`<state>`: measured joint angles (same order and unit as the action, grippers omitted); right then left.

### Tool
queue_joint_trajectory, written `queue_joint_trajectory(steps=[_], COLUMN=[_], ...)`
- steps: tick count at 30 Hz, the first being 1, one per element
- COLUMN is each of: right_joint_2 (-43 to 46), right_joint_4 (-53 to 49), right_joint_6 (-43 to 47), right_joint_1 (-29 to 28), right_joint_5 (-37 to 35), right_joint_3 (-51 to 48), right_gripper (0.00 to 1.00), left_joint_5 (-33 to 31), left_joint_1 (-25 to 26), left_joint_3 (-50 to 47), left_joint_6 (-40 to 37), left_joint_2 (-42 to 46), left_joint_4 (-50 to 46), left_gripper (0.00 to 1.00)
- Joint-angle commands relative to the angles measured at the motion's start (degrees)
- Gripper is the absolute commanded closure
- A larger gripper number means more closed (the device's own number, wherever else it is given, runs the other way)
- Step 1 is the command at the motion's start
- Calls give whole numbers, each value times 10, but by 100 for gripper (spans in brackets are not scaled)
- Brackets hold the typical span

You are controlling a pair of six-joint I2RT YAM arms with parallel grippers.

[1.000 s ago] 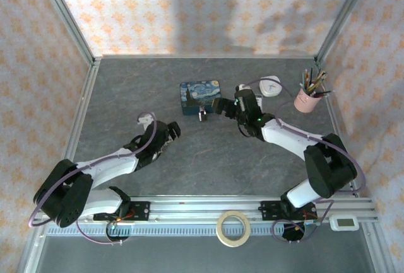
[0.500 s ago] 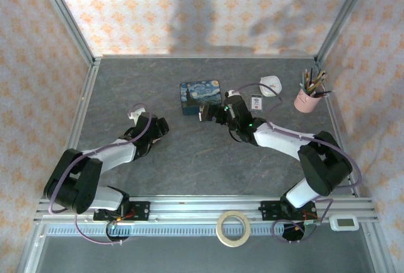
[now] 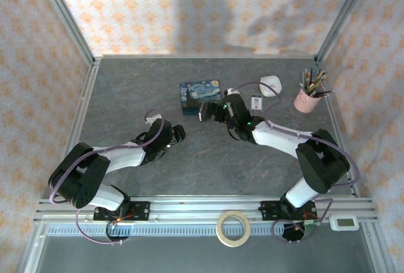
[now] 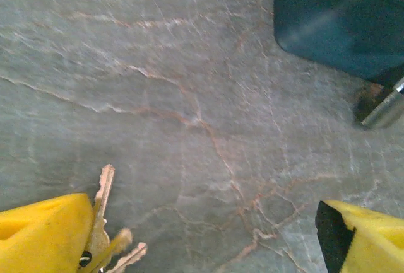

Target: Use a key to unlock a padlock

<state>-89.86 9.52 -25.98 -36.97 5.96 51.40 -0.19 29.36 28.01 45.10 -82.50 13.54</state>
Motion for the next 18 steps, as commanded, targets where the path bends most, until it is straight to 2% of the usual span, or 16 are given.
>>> queue_joint_trajectory(steps=[1,7,11,13,15,18], right_joint_2=[1,-1,-21,-35,-57,-100], right_joint_4=[6,14,-4,-24,-45,-74], right_joint_6=[-6,-5,28,45,44,36], right_joint_1=[-3,-6,-35,-65,-98,-142], right_joint_5=[-20,12,57,46,35,34], right_joint_3=[12,8,28,42,59,94], right_gripper=[0,0,16,22,28,32], left_joint_5=[28,45,-26,-54,-44,-21], left_joint_1=[17,35,25,3,-43,-103], left_joint_3=[-15,-12,-20,-27,-45,-70], left_joint_6=[50,109,104,91,86,87], left_joint_2=[-7,40,108,138,162,187], left_joint_4=[14,48,27,11,16,43], left_gripper=[9,8,4,3,3,3])
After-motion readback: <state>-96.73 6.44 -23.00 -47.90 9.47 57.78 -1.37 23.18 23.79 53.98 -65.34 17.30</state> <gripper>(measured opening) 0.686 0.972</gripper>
